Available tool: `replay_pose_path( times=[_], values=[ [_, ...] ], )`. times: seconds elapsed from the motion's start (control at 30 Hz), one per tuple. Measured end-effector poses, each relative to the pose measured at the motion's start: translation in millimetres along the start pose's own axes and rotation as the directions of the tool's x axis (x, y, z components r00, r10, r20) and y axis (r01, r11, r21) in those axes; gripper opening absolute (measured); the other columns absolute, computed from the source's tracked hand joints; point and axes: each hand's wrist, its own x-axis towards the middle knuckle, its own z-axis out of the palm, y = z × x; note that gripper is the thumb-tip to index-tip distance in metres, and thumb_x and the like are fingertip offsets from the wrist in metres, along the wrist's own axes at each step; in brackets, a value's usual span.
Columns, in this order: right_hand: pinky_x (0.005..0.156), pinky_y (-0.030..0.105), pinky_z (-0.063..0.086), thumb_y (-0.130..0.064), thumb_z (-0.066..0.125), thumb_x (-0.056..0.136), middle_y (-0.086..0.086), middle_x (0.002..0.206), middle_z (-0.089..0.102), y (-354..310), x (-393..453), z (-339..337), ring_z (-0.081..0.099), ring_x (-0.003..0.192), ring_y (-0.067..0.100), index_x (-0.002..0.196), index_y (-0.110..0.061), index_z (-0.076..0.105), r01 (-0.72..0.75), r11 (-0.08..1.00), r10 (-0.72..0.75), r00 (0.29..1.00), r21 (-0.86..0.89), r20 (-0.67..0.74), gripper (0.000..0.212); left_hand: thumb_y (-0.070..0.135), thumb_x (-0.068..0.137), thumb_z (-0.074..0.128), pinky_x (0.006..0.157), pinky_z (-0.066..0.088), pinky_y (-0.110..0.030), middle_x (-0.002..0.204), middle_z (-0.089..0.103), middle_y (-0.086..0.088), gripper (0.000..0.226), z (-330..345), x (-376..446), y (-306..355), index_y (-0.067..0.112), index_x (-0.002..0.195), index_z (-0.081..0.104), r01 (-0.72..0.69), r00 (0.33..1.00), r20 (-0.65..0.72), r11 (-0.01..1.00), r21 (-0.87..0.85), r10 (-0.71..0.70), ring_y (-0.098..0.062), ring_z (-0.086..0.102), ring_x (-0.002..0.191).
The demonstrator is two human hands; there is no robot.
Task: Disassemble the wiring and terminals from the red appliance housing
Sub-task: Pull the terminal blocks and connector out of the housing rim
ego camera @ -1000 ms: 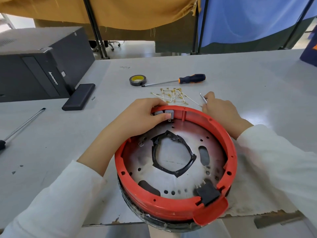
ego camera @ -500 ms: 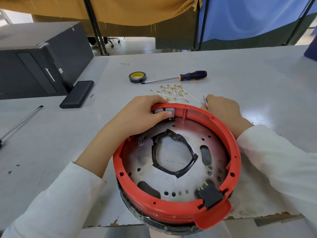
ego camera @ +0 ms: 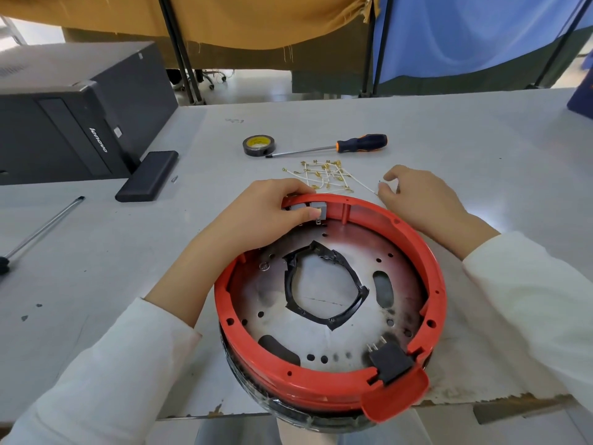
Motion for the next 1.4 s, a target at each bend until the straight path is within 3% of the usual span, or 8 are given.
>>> replay_pose_path(
  times=[0.17,0.27,0.4,0.57,0.7,0.93,1.23,1.4],
  values=[
    [0.059,0.027,0.043,-0.055,0.045,0.091,-0.001,0.073,0.066,-18,-19,-44,0.062,0.068,0.013,0.082,-0.020,0.062,-0.015,0.975,-0.044,0.964,0.220,0.263,0.040,0.041,0.085,0.065,0.071,0.035,-0.007,0.102,0.061,0.018,0.028,-3,0,2,0.031,0.111,0.064,0.064,0.998,-0.018,0.998,-0.024,-0.064,-0.002,0.054,0.095],
    [0.059,0.027,0.050,-0.057,0.055,0.085,0.002,0.072,0.067,-26,-36,-59,0.062,0.063,0.015,0.084,-0.024,0.061,-0.006,0.984,-0.061,0.929,0.180,0.365,0.034,0.039,0.085,0.065,0.071,0.035,-0.021,0.095,0.060,0.012,0.027,-6,-4,0,0.027,0.108,0.065,0.166,0.980,-0.108,0.986,-0.011,-0.166,-0.009,0.053,0.090],
    [0.051,0.026,0.053,-0.029,0.063,0.085,0.009,0.085,0.071,-37,-49,-62,0.068,0.069,0.022,0.097,-0.012,0.063,0.026,0.996,-0.060,0.897,0.085,0.437,0.021,0.039,0.086,0.062,0.072,0.035,-0.026,0.099,0.059,0.004,0.032,-12,-15,-2,0.019,0.111,0.062,0.307,0.936,-0.181,0.952,-0.004,-0.303,-0.015,0.050,0.088],
    [0.079,0.039,0.053,-0.021,0.055,0.088,0.006,0.105,0.066,-46,-49,-55,0.062,0.093,0.029,0.108,-0.013,0.059,0.161,0.969,-0.094,0.939,-0.184,0.330,0.021,0.049,0.088,0.056,0.086,0.039,-0.034,0.126,0.050,-0.014,0.053,-15,-30,7,0.014,0.127,0.046,0.393,0.920,-0.087,0.903,0.176,-0.383,-0.030,0.048,0.114],
    [0.086,0.037,0.048,-0.030,0.057,0.091,-0.002,0.122,0.060,-52,-44,-51,0.056,0.108,0.024,0.123,-0.028,0.056,0.216,0.965,-0.165,0.940,-0.147,0.298,0.032,0.051,0.087,0.057,0.105,0.032,-0.037,0.146,0.032,-0.008,0.074,-24,-28,20,0.022,0.146,0.025,0.216,0.976,-0.030,0.954,0.209,-0.214,-0.027,0.037,0.132],
    [0.085,0.034,0.045,-0.036,0.056,0.091,-0.007,0.126,0.059,-70,-41,-40,0.055,0.107,0.018,0.126,-0.039,0.055,0.344,0.939,-0.326,0.906,-0.020,0.270,0.035,0.026,0.097,0.048,0.099,0.037,-0.031,0.132,0.056,-0.004,0.036,-3,-10,27,0.021,0.133,0.050,-0.004,0.989,0.142,0.966,0.259,-0.034,-0.023,0.050,0.119],
    [0.086,0.038,0.048,-0.047,0.066,0.079,-0.004,0.117,0.058,-51,-54,-48,0.056,0.102,0.020,0.125,-0.028,0.046,0.224,0.974,-0.210,0.948,-0.033,0.241,0.053,0.016,0.098,0.041,0.073,0.038,-0.033,0.117,0.059,-0.016,0.025,-6,-17,1,0.013,0.120,0.052,0.267,0.964,-0.111,0.888,0.375,-0.243,-0.035,0.054,0.103],
    [0.089,0.040,0.047,-0.032,0.064,0.086,0.002,0.123,0.057,-45,-51,-41,0.055,0.108,0.024,0.124,-0.022,0.048,0.205,0.978,-0.192,0.957,-0.038,0.217,0.043,0.008,0.094,0.038,0.080,0.046,-0.039,0.118,0.058,-0.016,0.038,-10,-28,7,0.011,0.131,0.039,0.335,0.940,-0.086,0.842,0.422,-0.331,-0.034,0.054,0.104]
  ],
)
